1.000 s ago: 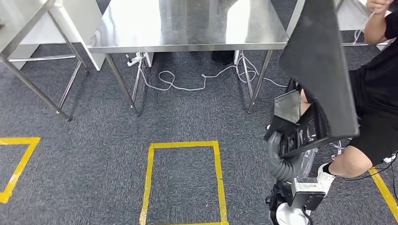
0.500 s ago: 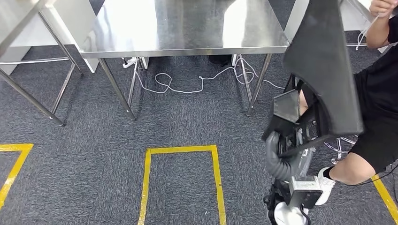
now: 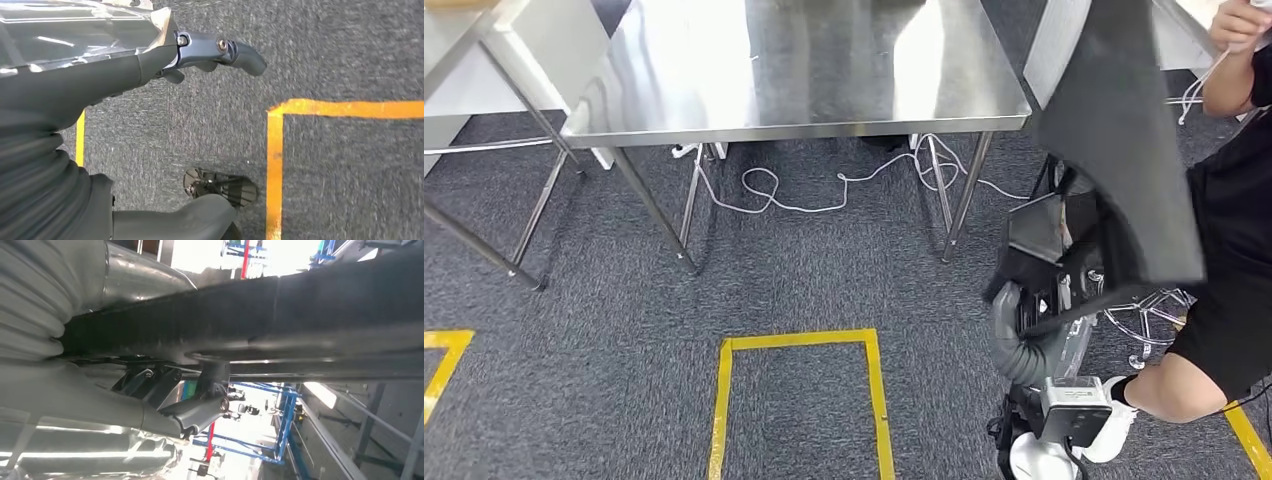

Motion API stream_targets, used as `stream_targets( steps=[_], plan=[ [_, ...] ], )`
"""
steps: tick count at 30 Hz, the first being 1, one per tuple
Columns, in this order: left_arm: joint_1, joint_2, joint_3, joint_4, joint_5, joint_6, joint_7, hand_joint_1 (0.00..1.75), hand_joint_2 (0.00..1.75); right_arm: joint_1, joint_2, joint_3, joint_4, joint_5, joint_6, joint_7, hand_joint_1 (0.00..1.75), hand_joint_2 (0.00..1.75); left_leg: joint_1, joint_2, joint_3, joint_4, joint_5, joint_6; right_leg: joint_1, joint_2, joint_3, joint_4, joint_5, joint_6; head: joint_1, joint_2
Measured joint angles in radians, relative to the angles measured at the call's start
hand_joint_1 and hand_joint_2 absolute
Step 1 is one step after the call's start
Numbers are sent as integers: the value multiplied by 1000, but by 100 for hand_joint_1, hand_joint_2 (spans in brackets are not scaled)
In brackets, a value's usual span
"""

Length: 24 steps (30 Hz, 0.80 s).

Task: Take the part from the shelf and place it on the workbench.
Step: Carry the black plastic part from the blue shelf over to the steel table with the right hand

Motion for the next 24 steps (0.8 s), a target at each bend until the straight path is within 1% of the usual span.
stream_targets(
  steps=[1, 2, 3, 4, 5, 6, 7, 8, 9, 10, 11, 12, 14, 15, 16, 17, 18, 19, 20, 21, 22, 23, 24],
  plan=[
    [-2, 0, 0, 0, -1, 0, 0, 0, 175, -1, 0, 0, 0, 0, 0, 0, 175, 175, 2, 0, -33, 54, 1, -4, 0, 2, 10, -2, -6, -9, -1, 0],
    [-2, 0, 0, 0, -1, 0, 0, 0, 175, -2, 0, 1, -1, 0, 0, -1, 175, 175, 4, 1, -77, 120, -6, -8, 2, 3, 20, -4, -14, -16, -2, 0],
    [-2, 0, 0, 0, -1, 0, 0, 0, 175, -3, 0, 1, 0, 1, 0, -1, 175, 175, 4, 1, -129, 188, -26, -12, 4, 4, 30, -5, -23, -22, -3, 0],
    [0, 0, 0, 0, -1, 0, 1, 0, 175, -3, 0, 1, 0, 0, 0, -1, 175, 175, 3, 0, -177, 239, -56, -13, 6, 6, 40, -5, -33, -26, -3, 0],
    [1, 0, 0, 0, -1, 0, 2, 0, 175, -3, 0, 1, 0, 0, 0, -1, 175, 175, 3, 0, -212, 264, -81, -12, 9, 9, 52, -5, -44, -26, -3, 0],
    [3, 0, 0, 0, -1, 0, 2, 0, 175, -2, 0, 1, 0, 0, 0, -1, 175, 175, 3, 0, -235, 262, -91, -9, 12, 12, 67, -5, -55, -27, -3, 0],
    [4, 0, 0, 0, -1, 0, 2, 0, 175, -3, 0, 1, 0, 0, 0, -1, 175, 175, 0, 0, -242, 230, -75, -2, 15, 14, 83, -6, -67, -27, -3, 0],
    [5, 0, 0, 0, -1, 0, 2, 0, 175, -3, 0, 1, 0, 0, 0, -1, 175, 175, -4, 0, -237, 175, -28, 10, 17, 15, 100, -7, -80, -26, -3, 0],
    [6, 2, 0, 1, -1, 0, 2, 0, 175, -3, 0, 1, 1, 0, 0, -1, 175, 175, -11, -3, -229, 117, 36, 24, 19, 17, 114, -8, -93, -25, -2, 0],
    [7, 3, 0, 1, -1, 0, 3, 0, 175, -4, 1, 1, 2, 0, 0, -1, 175, 175, -19, -8, -219, 67, 91, 38, 21, 20, 125, -10, -106, -22, -2, 0],
    [8, 5, 0, 1, -1, 0, 3, 0, 175, -5, 1, 1, 2, 0, 0, -1, 175, 175, -27, -13, -211, 37, 129, 48, 23, 22, 132, -15, -116, -17, -2, 0],
    [8, 6, 0, 1, -1, 1, 3, 0, 175, -6, 1, 1, 3, 0, 0, 0, 175, 175, -32, -18, -206, 22, 143, 54, 26, 25, 142, -15, -120, -11, -2, 0],
    [6, 6, 1, 1, -1, 3, 4, 0, 175, -7, 2, 1, 3, 0, 0, 0, 175, 175, -34, -21, -183, 4, 137, 60, 31, 27, 156, -10, -117, 4, -3, 0],
    [5, 6, 2, 1, -1, 3, 4, 0, 175, -8, 1, 1, 2, 0, 0, -1, 175, 175, -33, -21, -168, -5, 135, 64, 33, 25, 154, 12, -112, 10, -3, 0],
    [4, 5, 2, 1, -1, 3, 4, 0, 175, -10, 1, 1, 2, 0, -1, -1, 175, 175, -32, -21, -153, -10, 131, 68, 32, 23, 134, 47, -112, 14, -3, 0],
    [3, 5, 2, 1, -1, 3, 4, 0, 175, -11, 1, 1, 2, 0, -1, -1, 175, 175, -31, -21, -140, -13, 126, 70, 31, 20, 99, 100, -118, 16, -3, 0],
    [3, 4, 2, 1, -1, 3, 4, 0, 175, -12, 1, 1, 2, 0, -1, -1, 175, 175, -31, -21, -132, -14, 117, 73, 31, 19, 57, 159, -133, 14, -3, 0],
    [3, 4, 2, 1, -1, 3, 4, 0, 175, -12, 0, 1, 2, 0, -1, -1, 175, 175, -31, -22, -122, -14, 107, 74, 30, 18, 10, 211, -160, 9, -3, 0],
    [4, 4, 2, 1, -1, 3, 4, 0, 175, -11, 0, 1, 3, 0, -1, -1, 175, 175, -31, -23, -110, -14, 96, 75, 30, 18, -30, 241, -191, 4, -3, 0],
    [5, 3, 2, 1, -1, 3, 4, 0, 175, -10, -1, 1, 4, 0, -1, -1, 175, 175, -31, -24, -97, -14, 85, 74, 30, 18, -57, 247, -215, 0, -2, 0],
    [6, 2, 2, 1, -1, 3, 5, 0, 175, -9, -1, 1, 4, 0, -1, -1, 175, 175, -32, -26, -80, -14, 72, 73, 30, 18, -70, 222, -218, 1, -2, 0],
    [6, 1, 2, 1, -1, 3, 5, 0, 175, -8, -1, 1, 5, 0, -2, -1, 175, 175, -32, -27, -63, -14, 58, 71, 30, 18, -71, 173, -191, 12, -2, 0],
    [7, 0, 2, 1, -1, 3, 5, 0, 175, -7, -2, 1, 5, 0, -2, -1, 175, 175, -32, -28, -48, -14, 45, 69, 30, 17, -66, 118, -137, 27, -1, 0]
  ],
)
